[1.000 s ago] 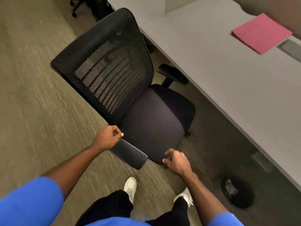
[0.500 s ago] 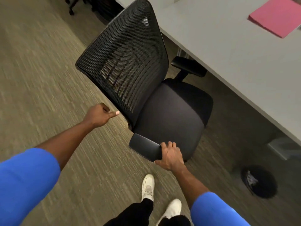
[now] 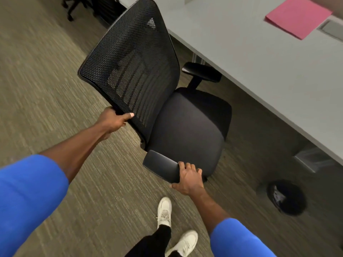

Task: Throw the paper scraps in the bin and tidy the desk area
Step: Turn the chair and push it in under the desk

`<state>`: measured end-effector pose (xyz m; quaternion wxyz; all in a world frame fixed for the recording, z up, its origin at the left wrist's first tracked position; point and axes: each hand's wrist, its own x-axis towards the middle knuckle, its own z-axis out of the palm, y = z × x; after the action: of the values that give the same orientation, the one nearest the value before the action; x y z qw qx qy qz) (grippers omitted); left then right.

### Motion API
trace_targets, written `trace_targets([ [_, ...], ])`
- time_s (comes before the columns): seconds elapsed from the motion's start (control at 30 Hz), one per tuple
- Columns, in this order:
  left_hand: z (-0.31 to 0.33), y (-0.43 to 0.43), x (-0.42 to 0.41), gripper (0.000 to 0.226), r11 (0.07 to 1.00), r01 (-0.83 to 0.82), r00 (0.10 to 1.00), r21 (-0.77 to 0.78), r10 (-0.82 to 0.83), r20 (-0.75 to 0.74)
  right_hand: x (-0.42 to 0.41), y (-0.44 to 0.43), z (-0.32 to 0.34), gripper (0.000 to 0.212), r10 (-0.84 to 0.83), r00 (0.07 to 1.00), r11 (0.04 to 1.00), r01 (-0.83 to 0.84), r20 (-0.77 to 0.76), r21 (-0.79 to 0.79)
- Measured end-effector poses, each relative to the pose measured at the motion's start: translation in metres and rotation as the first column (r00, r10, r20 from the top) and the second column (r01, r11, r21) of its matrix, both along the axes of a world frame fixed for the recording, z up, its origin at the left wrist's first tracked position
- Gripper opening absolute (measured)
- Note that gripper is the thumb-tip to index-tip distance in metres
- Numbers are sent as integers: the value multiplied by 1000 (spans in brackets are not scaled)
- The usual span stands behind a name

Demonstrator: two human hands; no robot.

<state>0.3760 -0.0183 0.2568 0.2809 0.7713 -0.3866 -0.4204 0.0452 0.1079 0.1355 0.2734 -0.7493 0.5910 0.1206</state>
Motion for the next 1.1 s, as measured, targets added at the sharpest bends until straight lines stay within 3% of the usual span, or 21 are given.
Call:
trace_targets([
  [0.13,7,17,-18,38,998,59,998,8,-59,-27,-25,15,-3,93,13,999,999,-15,-33,-33],
  [0.57,-1,104,-94,27,1000,-22,991,14,24,-133,-122,1,0,61,118,961,982,-150,-250,-113],
  [0.73,-7,132,-120,19,999,-45,989,18,47,-142,-151,3,-3,68,203,934,966,-241,-294,-98],
  [1.1,-9,195,-165,39,999,-18,993,37,23,-115,-202,39,4,74,323,892,935,-352,-316,-37],
])
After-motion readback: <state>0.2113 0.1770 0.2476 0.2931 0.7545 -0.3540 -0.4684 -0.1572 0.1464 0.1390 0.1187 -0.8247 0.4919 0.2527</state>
